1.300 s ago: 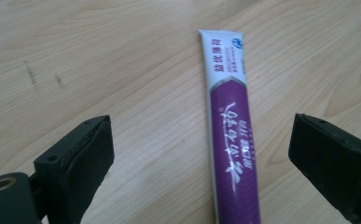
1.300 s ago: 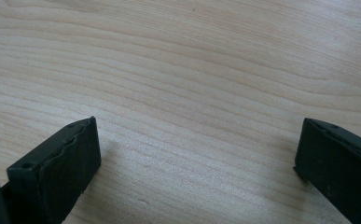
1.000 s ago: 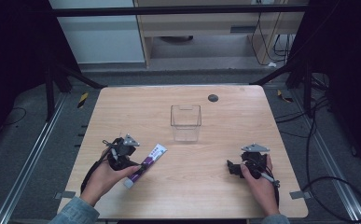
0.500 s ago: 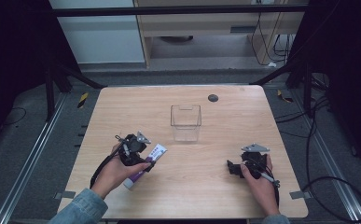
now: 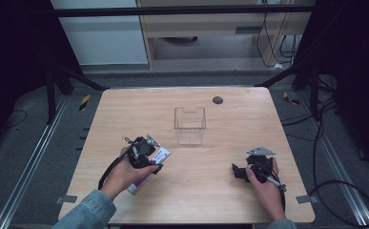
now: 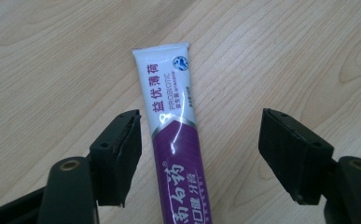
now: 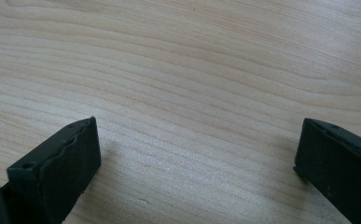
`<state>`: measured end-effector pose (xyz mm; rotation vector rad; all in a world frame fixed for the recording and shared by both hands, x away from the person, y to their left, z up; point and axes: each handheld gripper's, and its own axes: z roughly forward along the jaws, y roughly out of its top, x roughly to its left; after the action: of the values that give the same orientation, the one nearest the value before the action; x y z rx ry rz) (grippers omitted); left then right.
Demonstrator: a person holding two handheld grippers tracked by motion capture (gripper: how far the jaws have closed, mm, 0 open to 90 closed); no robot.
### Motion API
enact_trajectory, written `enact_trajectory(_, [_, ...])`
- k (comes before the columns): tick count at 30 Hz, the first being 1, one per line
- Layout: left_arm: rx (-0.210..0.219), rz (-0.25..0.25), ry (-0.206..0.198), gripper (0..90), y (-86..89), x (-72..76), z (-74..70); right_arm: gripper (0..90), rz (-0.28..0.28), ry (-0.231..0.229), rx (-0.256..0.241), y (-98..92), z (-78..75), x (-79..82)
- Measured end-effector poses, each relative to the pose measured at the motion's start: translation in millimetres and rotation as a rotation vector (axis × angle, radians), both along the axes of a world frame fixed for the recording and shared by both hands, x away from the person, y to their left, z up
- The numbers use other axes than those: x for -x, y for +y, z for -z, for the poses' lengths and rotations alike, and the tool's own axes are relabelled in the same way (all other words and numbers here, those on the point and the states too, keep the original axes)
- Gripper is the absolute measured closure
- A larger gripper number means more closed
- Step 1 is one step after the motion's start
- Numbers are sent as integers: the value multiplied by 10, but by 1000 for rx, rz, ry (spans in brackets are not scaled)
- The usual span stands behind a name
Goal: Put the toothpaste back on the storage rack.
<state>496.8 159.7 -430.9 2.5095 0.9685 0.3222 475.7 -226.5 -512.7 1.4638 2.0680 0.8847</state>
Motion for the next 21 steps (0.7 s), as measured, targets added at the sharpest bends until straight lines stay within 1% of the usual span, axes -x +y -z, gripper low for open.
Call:
enact_trajectory(4, [-14,1,4,307,-29,-19,18,3,0,0,0,0,0,0])
enact_trajectory(5, [-11,-1,5,310,-33,-23,27,3,0,0,0,0,0,0])
enact_trajectory(12, [-28,-10,9,318,-25,-51,57,3,0,0,1,0,0,0])
enact_trajectory(14, [-22,-13,14,317,-28,-55,71,3,0,0,1,0,0,0])
enact_trajectory(18, [-33,-14,17,308,-36,-71,100,3,-1,-1,1,-1,0,-1])
enact_trajectory(21, [-29,-28,20,301,-35,-94,127,3,-1,-1,1,-1,1,0])
